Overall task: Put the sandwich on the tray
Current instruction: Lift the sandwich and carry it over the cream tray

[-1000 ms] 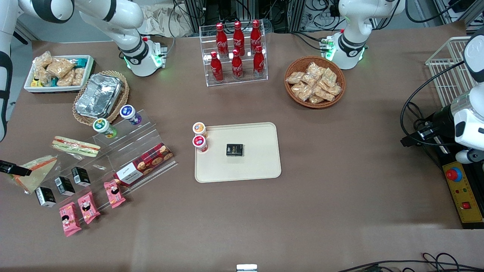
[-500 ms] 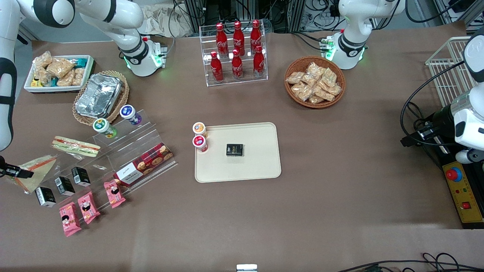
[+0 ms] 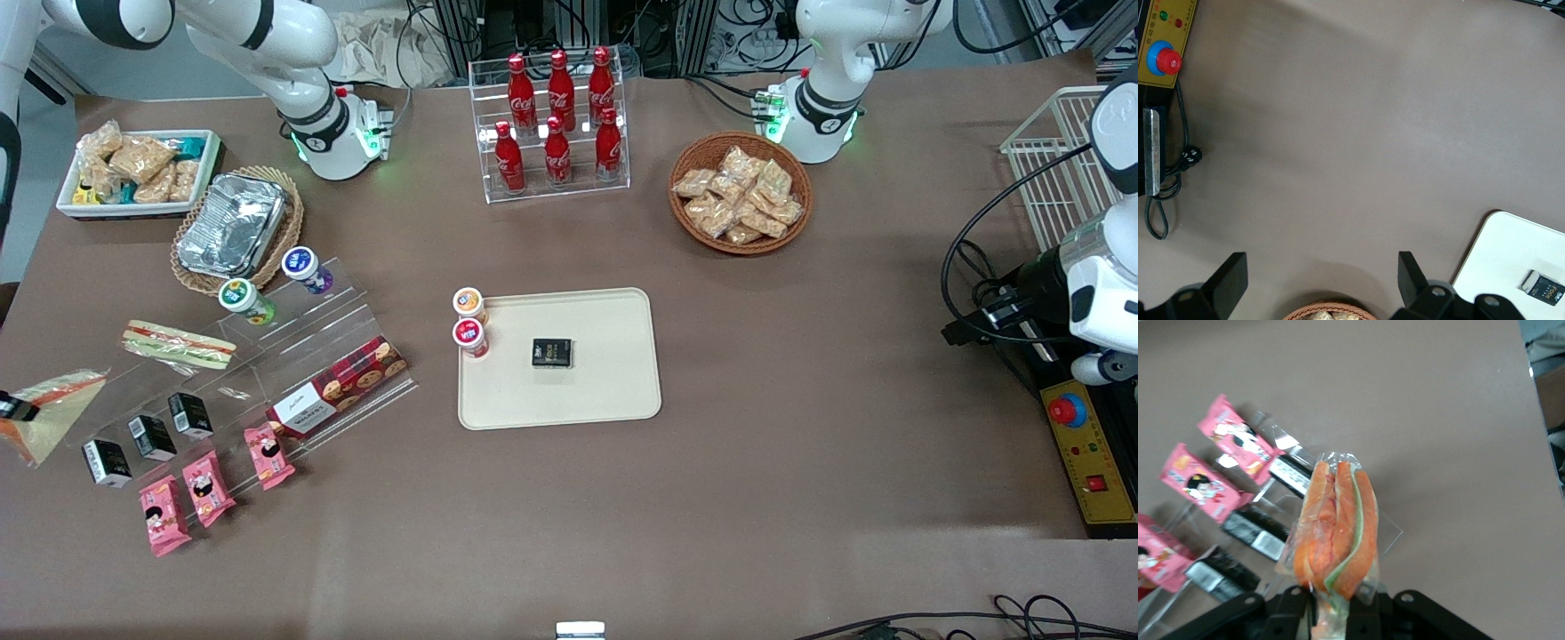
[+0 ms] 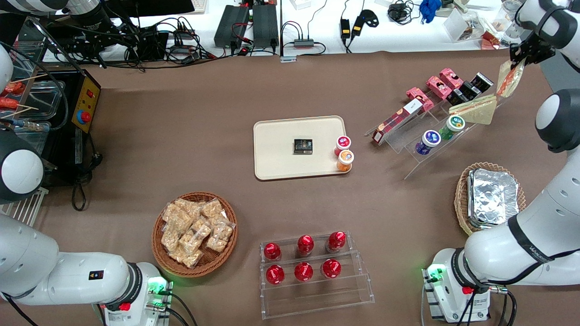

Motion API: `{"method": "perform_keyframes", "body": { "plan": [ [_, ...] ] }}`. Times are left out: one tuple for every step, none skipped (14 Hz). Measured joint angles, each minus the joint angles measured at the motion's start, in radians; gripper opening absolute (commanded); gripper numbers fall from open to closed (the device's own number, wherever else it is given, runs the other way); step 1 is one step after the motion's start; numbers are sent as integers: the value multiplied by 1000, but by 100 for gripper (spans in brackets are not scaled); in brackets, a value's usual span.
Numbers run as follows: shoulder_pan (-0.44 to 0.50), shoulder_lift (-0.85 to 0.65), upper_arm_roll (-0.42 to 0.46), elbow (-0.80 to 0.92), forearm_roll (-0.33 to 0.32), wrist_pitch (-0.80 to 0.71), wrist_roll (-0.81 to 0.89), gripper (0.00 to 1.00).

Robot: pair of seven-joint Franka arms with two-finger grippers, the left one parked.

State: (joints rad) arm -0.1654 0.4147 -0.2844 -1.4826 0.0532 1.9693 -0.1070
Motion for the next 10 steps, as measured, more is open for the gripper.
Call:
{"method": "perform_keyframes", "body": {
  "plan": [
    [5,-20,4,6,0,-23,0,3],
    [13,-36,6,12,0,-52,0,4],
    [23,-48,7,16,0,-76,0,4],
    [32,-57,10,19,0,-93,-1,4],
    [41,-63,20,29,0,-113,-2,4],
    [49,-70,37,44,1,-137,-5,4],
    [55,-79,66,62,2,-160,-13,4],
    [58,-89,105,79,2,-174,-21,4],
    [61,-101,147,93,2,-181,-33,4],
    [65,-113,188,105,2,-185,-58,4]
  ]
}}
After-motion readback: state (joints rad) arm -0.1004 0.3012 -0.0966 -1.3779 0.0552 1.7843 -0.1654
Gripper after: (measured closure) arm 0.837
